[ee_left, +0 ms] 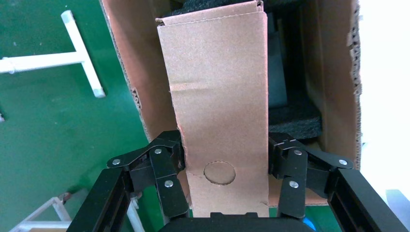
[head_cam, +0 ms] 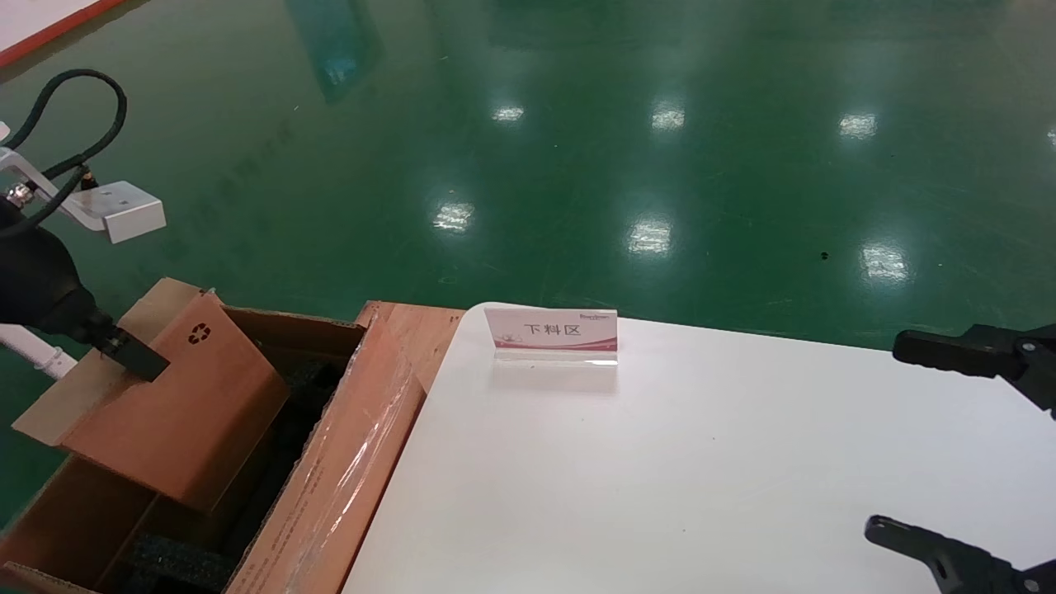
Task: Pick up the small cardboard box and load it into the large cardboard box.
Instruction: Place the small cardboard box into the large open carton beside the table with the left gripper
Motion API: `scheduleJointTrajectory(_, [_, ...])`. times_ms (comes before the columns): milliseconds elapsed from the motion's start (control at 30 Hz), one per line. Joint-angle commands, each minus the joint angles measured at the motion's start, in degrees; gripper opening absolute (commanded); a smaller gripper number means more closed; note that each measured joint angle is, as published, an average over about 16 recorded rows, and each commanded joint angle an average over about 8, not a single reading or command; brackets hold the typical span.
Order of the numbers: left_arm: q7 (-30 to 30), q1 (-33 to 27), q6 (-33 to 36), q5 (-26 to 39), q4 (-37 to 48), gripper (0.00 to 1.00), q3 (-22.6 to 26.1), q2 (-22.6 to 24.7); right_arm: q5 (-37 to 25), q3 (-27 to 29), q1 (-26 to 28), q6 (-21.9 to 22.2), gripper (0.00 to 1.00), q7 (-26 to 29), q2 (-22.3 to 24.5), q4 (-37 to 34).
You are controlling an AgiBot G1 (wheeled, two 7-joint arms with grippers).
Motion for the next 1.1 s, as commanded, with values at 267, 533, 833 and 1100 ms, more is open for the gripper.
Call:
scheduleJointTrajectory(267, [0.1, 2.2, -1.7, 1.2, 0.9, 0.00, 0.7, -0.4, 0.0, 0.0, 0.0, 0.0, 1.00, 0.0, 0.0, 0.0])
scheduleJointTrajectory(533, [-1.1, 5.1, -4.3, 0.9, 1.1, 0.00, 1.0, -1.5, 0.0, -0.1, 0.0, 0.0, 1.00, 0.0, 0.0, 0.0])
scheduleJointTrajectory(833, [-1.1, 8.1, -7.2, 1.2, 2.0, 0.00, 1.3, -2.3, 0.1, -0.1, 0.0, 0.0, 1.00, 0.0, 0.0, 0.0])
scheduleJointTrajectory(1100, [-0.1, 10.6, -9.3, 1.6, 4.0, 0.00, 1.6, -2.7, 0.1, -0.1, 0.0, 0.0, 1.00, -0.1, 0.0, 0.0])
